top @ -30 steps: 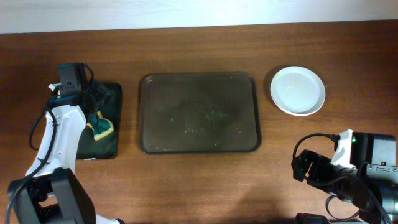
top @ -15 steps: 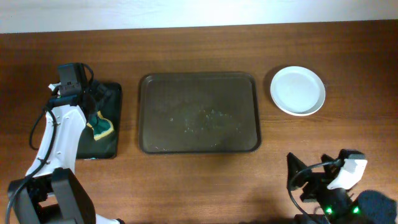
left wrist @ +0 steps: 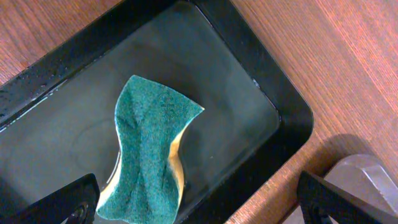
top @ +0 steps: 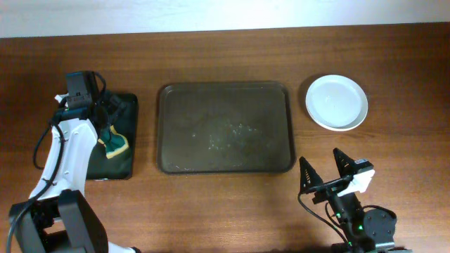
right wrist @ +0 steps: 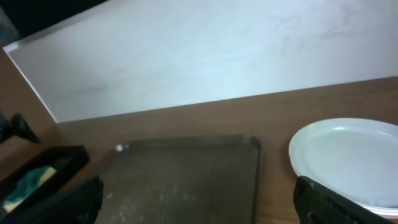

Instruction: Clean dirty plates on tray and stack at the side

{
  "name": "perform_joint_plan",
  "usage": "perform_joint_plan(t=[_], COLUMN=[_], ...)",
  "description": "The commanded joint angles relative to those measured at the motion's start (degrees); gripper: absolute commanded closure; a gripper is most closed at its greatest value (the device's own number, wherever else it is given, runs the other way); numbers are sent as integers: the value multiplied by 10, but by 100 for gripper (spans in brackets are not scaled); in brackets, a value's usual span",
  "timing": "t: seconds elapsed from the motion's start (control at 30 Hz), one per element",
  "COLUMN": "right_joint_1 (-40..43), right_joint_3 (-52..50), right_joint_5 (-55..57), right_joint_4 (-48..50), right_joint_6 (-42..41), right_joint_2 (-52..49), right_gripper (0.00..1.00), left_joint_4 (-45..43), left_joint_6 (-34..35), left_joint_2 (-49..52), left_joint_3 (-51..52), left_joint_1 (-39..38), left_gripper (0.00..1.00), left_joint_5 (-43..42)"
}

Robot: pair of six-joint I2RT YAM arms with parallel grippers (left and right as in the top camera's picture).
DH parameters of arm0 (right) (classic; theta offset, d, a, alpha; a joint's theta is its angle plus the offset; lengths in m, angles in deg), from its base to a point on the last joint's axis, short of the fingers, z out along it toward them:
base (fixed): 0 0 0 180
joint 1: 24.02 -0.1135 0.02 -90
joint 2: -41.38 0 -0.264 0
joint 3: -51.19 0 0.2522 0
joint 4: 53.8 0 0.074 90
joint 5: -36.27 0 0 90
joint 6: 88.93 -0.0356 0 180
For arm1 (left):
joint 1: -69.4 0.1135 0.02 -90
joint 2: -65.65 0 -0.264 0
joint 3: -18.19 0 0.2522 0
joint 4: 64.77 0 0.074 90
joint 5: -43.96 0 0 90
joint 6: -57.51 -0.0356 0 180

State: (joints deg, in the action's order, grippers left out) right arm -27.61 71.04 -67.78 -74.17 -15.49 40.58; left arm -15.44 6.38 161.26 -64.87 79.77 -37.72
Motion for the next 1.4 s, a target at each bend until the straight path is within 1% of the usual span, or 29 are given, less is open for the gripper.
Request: perform_joint_plan(t=[0.0,0.07,0.13,0.17,0.2,0.27,0.3,0.33,0.4,1.03,1.07,1.1,1.2,1.23,1.33,1.37], right_joint_1=[-5,-5,-4,-4,-4,-1,10,25,44,44,44,44,44,44,44,44], right_joint_3=[-58,-58,-58,-58,-58,-58,-58,-58,-58,-58,-58,-58,-58,-58,-58,-58], right_joint_5=[31,69,142,148,147,147,147,143,143,144,144,144,144,144,144,144], right_joint_4=[51,37,21,21,20,19,19,19,19,20,20,20,20,20,20,20], right_joint_6=[0,0,7,48,119,208,219,216,182,182,182,182,182,182,182,182], right_joint_2=[6,6,6,6,6,6,6,6,6,6,6,6,6,6,6,6], right_gripper=[1,2,1,2,2,2,2,2,2,2,2,2,2,2,2,1], left_joint_4=[0,0,0,0,0,0,0,0,0,1,9,38,130,141,105,78], left_joint_6=[2,1,1,1,2,2,2,2,1,1,1,1,1,1,1,1], left_joint_2=[-8,-8,-8,-8,-8,-8,-8,-8,-8,-15,-24,-41,-120,-156,-283,-365], left_joint_3=[-7,-7,-7,-7,-7,-7,-7,-7,-7,-7,-7,-7,-2,11,95,157], left_joint_1=[2,2,2,2,2,2,2,2,2,2,2,2,1,0,-26,-39], left_gripper=[1,1,1,1,1,0,1,1,1,1,0,1,1,1,1,1], left_joint_5=[-2,-2,-2,-2,-2,-2,-2,-2,-2,0,14,24,16,3,0,0])
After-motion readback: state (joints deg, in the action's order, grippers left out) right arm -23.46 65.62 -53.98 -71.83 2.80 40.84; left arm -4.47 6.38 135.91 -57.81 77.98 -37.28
